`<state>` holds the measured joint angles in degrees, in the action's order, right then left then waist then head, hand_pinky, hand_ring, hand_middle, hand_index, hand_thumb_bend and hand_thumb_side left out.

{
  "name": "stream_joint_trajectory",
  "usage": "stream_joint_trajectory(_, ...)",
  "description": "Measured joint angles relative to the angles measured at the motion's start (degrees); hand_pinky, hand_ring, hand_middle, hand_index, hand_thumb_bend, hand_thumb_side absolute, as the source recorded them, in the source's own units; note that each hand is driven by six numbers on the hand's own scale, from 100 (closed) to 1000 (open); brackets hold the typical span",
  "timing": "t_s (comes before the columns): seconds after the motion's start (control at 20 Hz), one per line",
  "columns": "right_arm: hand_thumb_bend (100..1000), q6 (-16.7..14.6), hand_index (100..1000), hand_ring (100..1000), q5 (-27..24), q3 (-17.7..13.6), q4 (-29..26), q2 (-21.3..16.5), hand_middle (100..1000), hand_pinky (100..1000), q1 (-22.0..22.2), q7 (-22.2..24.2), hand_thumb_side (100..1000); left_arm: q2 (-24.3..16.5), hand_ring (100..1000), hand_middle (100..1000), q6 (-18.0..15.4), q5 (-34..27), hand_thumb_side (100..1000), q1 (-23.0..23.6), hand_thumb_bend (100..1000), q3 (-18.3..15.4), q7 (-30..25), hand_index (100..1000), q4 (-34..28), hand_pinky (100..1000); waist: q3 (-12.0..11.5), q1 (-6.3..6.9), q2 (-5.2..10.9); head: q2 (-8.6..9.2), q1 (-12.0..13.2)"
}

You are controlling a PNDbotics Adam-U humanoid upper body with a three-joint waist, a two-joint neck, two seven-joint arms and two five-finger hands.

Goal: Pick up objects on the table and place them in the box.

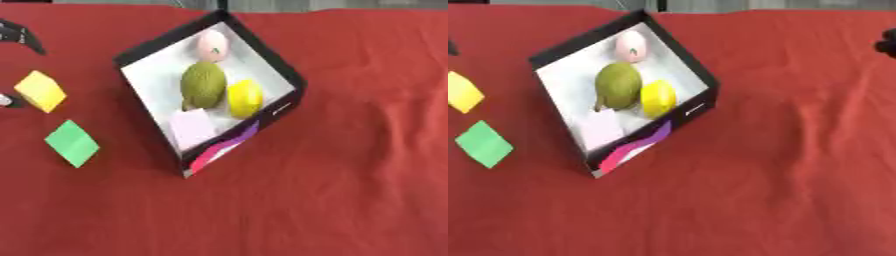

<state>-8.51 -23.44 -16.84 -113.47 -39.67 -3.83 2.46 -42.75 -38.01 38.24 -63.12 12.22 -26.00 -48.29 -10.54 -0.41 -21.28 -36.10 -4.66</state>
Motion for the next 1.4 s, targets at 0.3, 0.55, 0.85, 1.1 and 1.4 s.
stream_joint_trajectory(0.3, 100, 0.25, 947, 796, -0.05, 0.00, 0.00, 0.10, 740, 939, -0.03, -0.16, 583, 0.36, 807, 740, 0.61, -0.09, 100, -0.24, 657, -0.03, -0.61, 798, 0.38, 807, 0.00, -0.05, 0.00, 0.14, 0.03)
stream_joint_trajectory(0.55, 100, 0.51, 946, 796, -0.05, 0.00, 0.00, 0.21, 739, 940, -0.17, 0.10, 583, 0.42, 790, 705, 0.87, -0.16, 100, -0.37, 654, -0.41, -0.87, 794, 1.13, 806, 0.25, -0.07, -0.04, 0.52, 0.02)
stream_joint_trajectory(0.85, 100, 0.93, 945, 796, 0.23, 0.00, 0.00, 0.65, 738, 941, -0.20, 0.46, 583, 0.87, 800, 730, 1.15, 0.03, 100, -0.37, 709, -0.43, -1.15, 787, 1.42, 808, 0.51, -0.05, -0.35, 0.52, 0.05)
stream_joint_trajectory(1.1, 100, 1.42, 945, 797, 0.99, 0.12, 0.00, 1.23, 738, 942, -0.24, 0.77, 584, 0.87, 802, 736, 0.92, 2.02, 100, -0.37, 761, -0.82, -0.92, 784, 1.44, 808, 0.78, -0.03, -0.87, 0.95, 0.48)
stream_joint_trajectory(1.4, 100, 1.68, 945, 797, 1.61, 0.33, 0.00, 1.68, 735, 942, -0.67, 1.02, 584, 0.88, 806, 740, 0.22, 6.70, 100, -0.38, 765, -2.38, -0.22, 782, 2.91, 806, 1.10, -0.03, -1.18, 1.04, 0.82)
